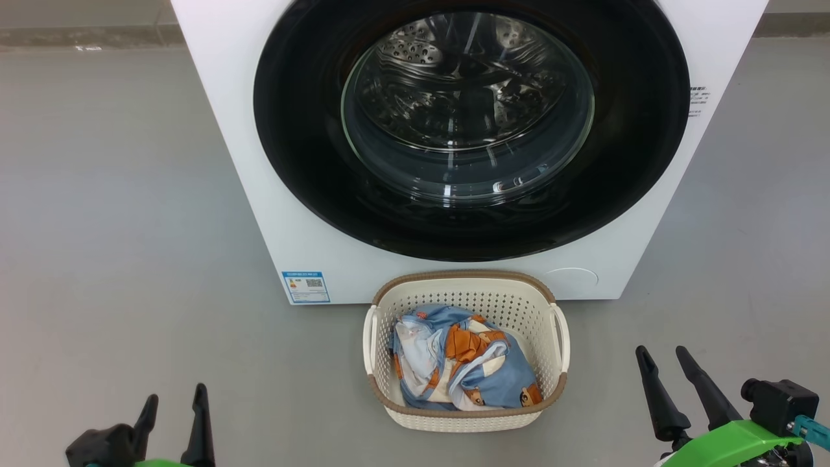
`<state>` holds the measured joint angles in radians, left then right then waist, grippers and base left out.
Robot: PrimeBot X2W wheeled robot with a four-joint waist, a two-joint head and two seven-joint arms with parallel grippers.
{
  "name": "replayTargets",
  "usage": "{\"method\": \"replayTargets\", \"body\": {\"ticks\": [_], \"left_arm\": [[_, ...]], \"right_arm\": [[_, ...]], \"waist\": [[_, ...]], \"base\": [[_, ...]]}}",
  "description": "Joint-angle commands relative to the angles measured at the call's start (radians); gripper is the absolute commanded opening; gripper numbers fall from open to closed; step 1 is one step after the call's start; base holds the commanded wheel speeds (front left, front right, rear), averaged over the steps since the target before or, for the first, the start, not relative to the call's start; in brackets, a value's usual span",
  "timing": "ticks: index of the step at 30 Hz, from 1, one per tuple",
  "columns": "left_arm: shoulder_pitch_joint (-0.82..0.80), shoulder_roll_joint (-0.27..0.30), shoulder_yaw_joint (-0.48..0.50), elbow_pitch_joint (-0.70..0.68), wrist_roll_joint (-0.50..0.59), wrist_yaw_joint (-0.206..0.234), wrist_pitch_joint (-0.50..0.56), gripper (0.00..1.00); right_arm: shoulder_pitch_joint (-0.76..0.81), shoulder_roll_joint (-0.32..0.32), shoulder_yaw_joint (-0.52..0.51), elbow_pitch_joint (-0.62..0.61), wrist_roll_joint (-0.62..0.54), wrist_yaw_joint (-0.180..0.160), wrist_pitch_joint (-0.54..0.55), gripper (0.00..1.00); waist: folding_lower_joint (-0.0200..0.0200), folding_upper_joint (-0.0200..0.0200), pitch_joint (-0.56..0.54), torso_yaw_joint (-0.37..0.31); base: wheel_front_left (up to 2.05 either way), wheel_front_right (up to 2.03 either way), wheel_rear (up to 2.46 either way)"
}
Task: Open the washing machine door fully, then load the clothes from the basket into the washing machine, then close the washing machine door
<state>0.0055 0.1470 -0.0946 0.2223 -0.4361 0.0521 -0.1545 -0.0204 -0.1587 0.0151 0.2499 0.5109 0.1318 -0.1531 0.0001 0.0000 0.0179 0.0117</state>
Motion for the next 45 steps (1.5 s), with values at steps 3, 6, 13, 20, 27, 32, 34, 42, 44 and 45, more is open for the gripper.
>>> {"method": "replayTargets", "body": {"ticks": [3, 6, 13, 20, 27, 32, 34, 42, 44, 45], "left_arm": [[-0.005, 0.035, 0.023, -0.031, 0.060, 0.021, -0.023, 1.00], [-0.001, 0.038, 0.026, -0.030, 0.091, 0.031, -0.032, 1.00], [0.012, 0.041, 0.034, -0.037, 0.171, 0.044, -0.052, 1.00], [0.019, 0.046, 0.040, -0.042, 0.260, 0.051, -0.073, 1.00], [0.020, 0.048, 0.043, -0.051, 0.352, 0.060, -0.093, 1.00], [0.024, 0.050, 0.045, -0.053, 0.412, 0.064, -0.107, 1.00], [0.023, 0.048, 0.048, -0.052, 0.413, 0.062, -0.107, 1.00], [0.025, 0.041, 0.061, -0.045, 0.410, 0.056, -0.107, 1.00], [0.025, 0.039, 0.067, -0.041, 0.407, 0.053, -0.107, 1.00], [0.024, 0.038, 0.070, -0.040, 0.406, 0.052, -0.107, 1.00]], "right_arm": [[-0.027, -0.026, 0.008, -0.018, -0.066, -0.001, -0.025, 1.00], [-0.024, -0.027, -0.010, -0.015, -0.106, -0.001, -0.033, 1.00], [-0.017, -0.030, -0.020, -0.008, -0.195, -0.001, -0.054, 1.00], [-0.016, -0.036, -0.013, -0.009, -0.280, -0.001, -0.074, 1.00], [-0.014, -0.040, -0.008, -0.012, -0.362, -0.001, -0.095, 1.00], [-0.015, -0.044, -0.004, -0.015, -0.418, -0.001, -0.109, 1.00], [-0.016, -0.044, -0.004, -0.015, -0.417, -0.001, -0.109, 1.00], [-0.016, -0.044, -0.006, -0.016, -0.417, -0.001, -0.109, 1.00], [-0.016, -0.043, -0.009, -0.015, -0.414, -0.001, -0.109, 1.00], [-0.016, -0.043, -0.010, -0.014, -0.413, -0.001, -0.109, 1.00]], "waist": [[0.0000, 0.0000, 0.000, -0.001], [0.0000, 0.0000, 0.000, 0.000], [0.0000, 0.0000, 0.001, -0.004], [0.0000, 0.0000, 0.003, -0.009], [0.0000, 0.0000, 0.004, -0.008], [0.0000, 0.0000, 0.007, -0.008], [0.0000, 0.0000, 0.007, -0.007], [0.0000, 0.0000, 0.008, -0.009], [0.0000, 0.0000, 0.008, -0.009], [0.0000, 0.0000, 0.009, -0.010]], "base": [[0.00, 0.00, 0.00], [0.00, 0.00, 0.00], [0.00, 0.00, 0.00], [0.00, 0.00, 0.00], [0.00, 0.00, 0.00], [0.00, 0.00, 0.00], [0.00, 0.00, 0.00], [0.00, 0.00, 0.00], [0.00, 0.00, 0.00], [0.00, 0.00, 0.00]]}}
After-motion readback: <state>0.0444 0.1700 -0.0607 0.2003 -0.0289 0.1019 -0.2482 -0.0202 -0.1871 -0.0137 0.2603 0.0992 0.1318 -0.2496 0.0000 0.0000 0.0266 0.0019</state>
